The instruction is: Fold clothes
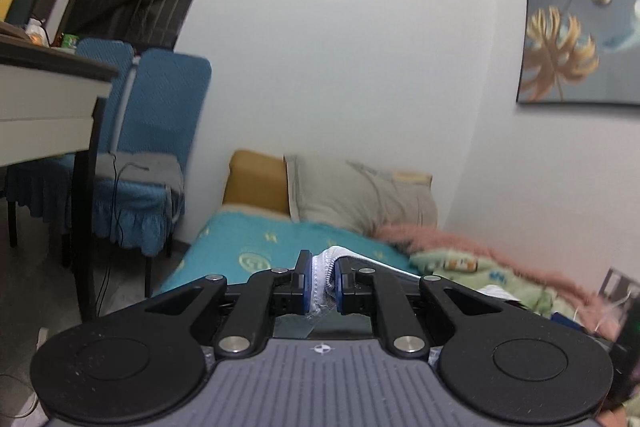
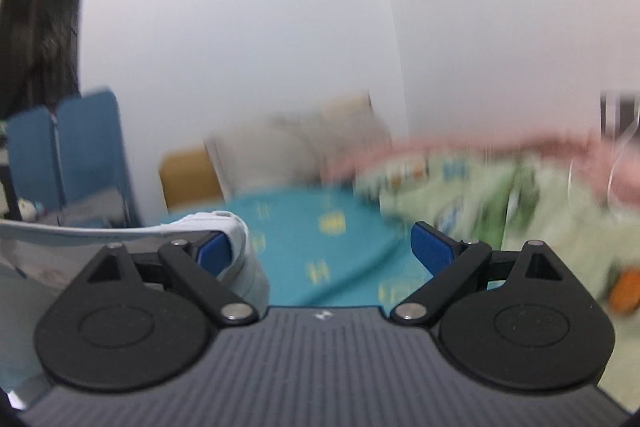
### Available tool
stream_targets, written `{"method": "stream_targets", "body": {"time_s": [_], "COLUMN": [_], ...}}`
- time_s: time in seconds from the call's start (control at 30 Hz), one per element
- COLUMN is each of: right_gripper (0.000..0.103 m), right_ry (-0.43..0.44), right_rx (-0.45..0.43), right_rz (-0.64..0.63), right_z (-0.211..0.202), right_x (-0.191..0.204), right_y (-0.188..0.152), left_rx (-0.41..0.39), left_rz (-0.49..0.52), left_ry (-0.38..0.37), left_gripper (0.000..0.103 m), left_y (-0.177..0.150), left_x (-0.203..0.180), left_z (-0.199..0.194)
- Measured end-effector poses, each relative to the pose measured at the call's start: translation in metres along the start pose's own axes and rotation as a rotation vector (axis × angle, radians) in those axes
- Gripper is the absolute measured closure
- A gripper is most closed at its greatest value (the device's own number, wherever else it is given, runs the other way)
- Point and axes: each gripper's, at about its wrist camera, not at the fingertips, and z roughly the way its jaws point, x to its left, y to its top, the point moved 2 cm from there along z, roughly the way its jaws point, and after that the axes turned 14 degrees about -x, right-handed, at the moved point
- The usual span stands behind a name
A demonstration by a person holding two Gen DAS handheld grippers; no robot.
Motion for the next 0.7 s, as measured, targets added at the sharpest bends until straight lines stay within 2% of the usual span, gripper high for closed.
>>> {"method": "stream_targets", "body": {"time_s": [0.1,0.13,0.17,0.2,0.27,0.37,0.4,0.57,0.63,0.7], "right_gripper": [0.011,0.031,0.045,0.053,0.089,0.099,0.099,0.099,0.099,0.099], "right_ry": [0.05,0.082,0.119,0.155,0.223,0.284,0.298,0.335,0.346,0.356], "right_rx": [-0.006,0.029,0.082,0.143,0.261,0.375,0.394,0.386,0.375,0.367], "right_rz": [0.016,0.019,0.016,0.012,0.04,0.109,0.125,0.167,0.188,0.209], "right_z": [-0.005,-0.002,0.003,0.008,0.019,0.027,0.028,0.021,0.017,0.015], "right_x": [0.004,0.007,0.011,0.016,0.023,0.027,0.028,0.032,0.033,0.033], "right_y": [0.006,0.002,-0.006,-0.015,-0.035,-0.057,-0.06,-0.051,-0.045,-0.039], "left_rx": [0.033,0.065,0.096,0.128,0.186,0.248,0.267,0.386,0.426,0.424], "left_rz": [0.0,-0.005,-0.01,-0.015,-0.021,-0.021,-0.022,-0.018,-0.003,0.006], "left_ry": [0.002,0.006,0.009,0.012,0.019,0.036,0.043,0.061,0.073,0.103], "left_gripper": [0.091,0.091,0.091,0.091,0.091,0.091,0.091,0.089,0.084,0.075], "left_y": [0.004,0.0,-0.005,-0.009,-0.019,-0.032,-0.035,-0.057,-0.068,-0.074], "left_x": [0.005,0.008,0.011,0.014,0.02,0.03,0.033,0.047,0.048,0.049], "left_z": [0.004,0.008,0.011,0.014,0.02,0.028,0.031,0.044,0.047,0.049]}}
